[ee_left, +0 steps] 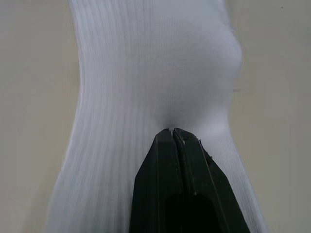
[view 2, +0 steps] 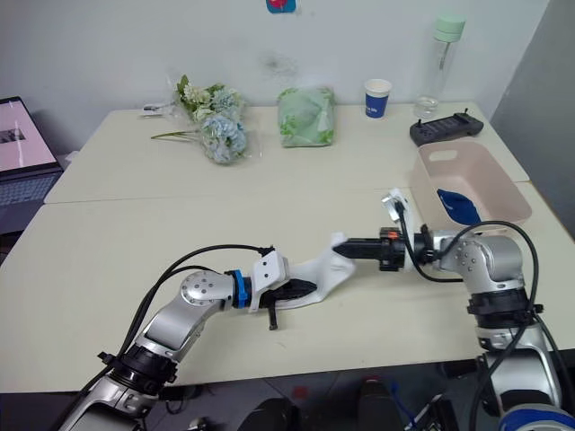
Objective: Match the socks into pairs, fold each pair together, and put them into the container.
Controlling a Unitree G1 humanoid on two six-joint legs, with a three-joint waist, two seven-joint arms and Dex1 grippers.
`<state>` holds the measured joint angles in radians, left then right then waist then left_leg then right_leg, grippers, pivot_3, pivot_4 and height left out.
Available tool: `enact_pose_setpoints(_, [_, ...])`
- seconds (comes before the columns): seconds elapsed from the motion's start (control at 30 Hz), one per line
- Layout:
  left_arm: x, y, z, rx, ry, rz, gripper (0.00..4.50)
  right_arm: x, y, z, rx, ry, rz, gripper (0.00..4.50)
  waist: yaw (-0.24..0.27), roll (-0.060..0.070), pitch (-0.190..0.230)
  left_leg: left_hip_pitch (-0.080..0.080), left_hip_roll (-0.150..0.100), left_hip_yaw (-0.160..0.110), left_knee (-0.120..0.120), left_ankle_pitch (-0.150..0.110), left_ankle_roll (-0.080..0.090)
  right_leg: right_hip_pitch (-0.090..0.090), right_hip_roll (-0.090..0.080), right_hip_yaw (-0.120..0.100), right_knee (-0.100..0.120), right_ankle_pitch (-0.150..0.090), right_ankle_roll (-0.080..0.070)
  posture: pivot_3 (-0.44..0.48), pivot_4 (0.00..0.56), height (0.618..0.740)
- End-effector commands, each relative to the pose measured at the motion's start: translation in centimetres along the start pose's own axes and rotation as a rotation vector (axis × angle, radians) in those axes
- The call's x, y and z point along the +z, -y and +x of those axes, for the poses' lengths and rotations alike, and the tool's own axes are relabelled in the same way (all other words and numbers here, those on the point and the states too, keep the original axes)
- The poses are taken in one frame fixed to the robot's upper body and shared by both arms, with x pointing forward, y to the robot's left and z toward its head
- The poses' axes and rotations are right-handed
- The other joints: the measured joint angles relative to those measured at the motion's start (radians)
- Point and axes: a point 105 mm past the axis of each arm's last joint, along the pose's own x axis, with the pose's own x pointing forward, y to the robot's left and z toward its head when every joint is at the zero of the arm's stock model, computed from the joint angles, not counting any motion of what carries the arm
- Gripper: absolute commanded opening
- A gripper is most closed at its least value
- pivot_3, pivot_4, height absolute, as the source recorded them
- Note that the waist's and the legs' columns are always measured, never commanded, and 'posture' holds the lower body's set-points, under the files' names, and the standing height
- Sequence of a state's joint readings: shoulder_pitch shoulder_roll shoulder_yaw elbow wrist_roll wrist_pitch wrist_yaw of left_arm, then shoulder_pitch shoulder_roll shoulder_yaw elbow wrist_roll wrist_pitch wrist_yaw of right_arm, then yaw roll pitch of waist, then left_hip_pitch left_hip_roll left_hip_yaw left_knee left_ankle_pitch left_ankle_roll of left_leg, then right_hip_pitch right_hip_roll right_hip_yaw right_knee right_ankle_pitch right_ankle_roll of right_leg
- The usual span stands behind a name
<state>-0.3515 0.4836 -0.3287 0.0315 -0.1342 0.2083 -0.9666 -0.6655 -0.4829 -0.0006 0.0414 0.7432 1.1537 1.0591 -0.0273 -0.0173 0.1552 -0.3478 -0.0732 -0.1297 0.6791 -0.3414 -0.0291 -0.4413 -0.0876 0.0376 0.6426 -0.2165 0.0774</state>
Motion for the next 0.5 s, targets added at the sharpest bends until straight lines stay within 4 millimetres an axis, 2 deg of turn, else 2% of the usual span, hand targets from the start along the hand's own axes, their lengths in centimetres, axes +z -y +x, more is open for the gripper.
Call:
enact_pose_setpoints(0.03, [-0.4,0.6,0.0,-0.003,-0.007,-0.026,0.02,1.5,-1.1,0.4,0.034,0.047,-0.03,0.0,0.002,0.0,0.0,0.0,0.0,0.0,0.0,0.0,0.0,0.0,0.0,0.0,0.0,0.0,0.0,0.0,0.15,0.74])
enact_pose_setpoints(0.1, [0.0,0.5,-0.1,0.008,0.006,-0.022,0.02,1.1,-1.0,0.8,0.032,0.026,-0.036,0.0,0.006,0.0,0.0,-0.001,0.0,0.0,0.0,0.0,0.0,0.0,-0.001,0.0,0.0,0.0,0.0,0.0,0.15,0.74])
enact_pose_setpoints(0.2, [1.3,0.0,-1.5,0.042,0.031,-0.046,0.02,0.4,-0.6,1.2,0.031,-0.003,-0.034,0.0,0.002,0.0,0.0,-0.001,-0.001,0.0,0.001,0.0,0.0,0.0,-0.001,0.0,0.0,0.0,0.0,0.0,0.15,0.74])
enact_pose_setpoints(0.3, [2.7,-0.4,-3.6,0.056,0.047,-0.049,0.02,-0.3,-0.1,1.9,0.014,-0.047,-0.058,0.0,-0.004,0.0,0.0,-0.001,-0.001,0.0,0.0,0.0,0.0,-0.001,0.0,0.0,0.001,0.0,0.0,0.0,0.15,0.74])
enact_pose_setpoints(0.37, [4.3,-0.8,-5.9,0.079,0.065,-0.054,0.02,-0.5,0.0,2.6,0.022,-0.063,-0.074,0.0,-0.007,0.0,0.0,-0.001,0.0,0.0,0.0,0.0,0.0,-0.002,0.0,0.0,0.001,0.0,0.0,0.0,0.15,0.74])
enact_pose_setpoints(0.5, [5.6,-0.8,-8.3,0.103,0.052,-0.062,0.02,-0.6,-0.4,3.5,0.054,-0.078,-0.091,0.0,-0.005,0.0,0.001,-0.001,0.002,0.0,0.0,0.0,0.0,-0.002,0.0,0.0,0.0,0.0,0.0,0.0,0.15,0.74])
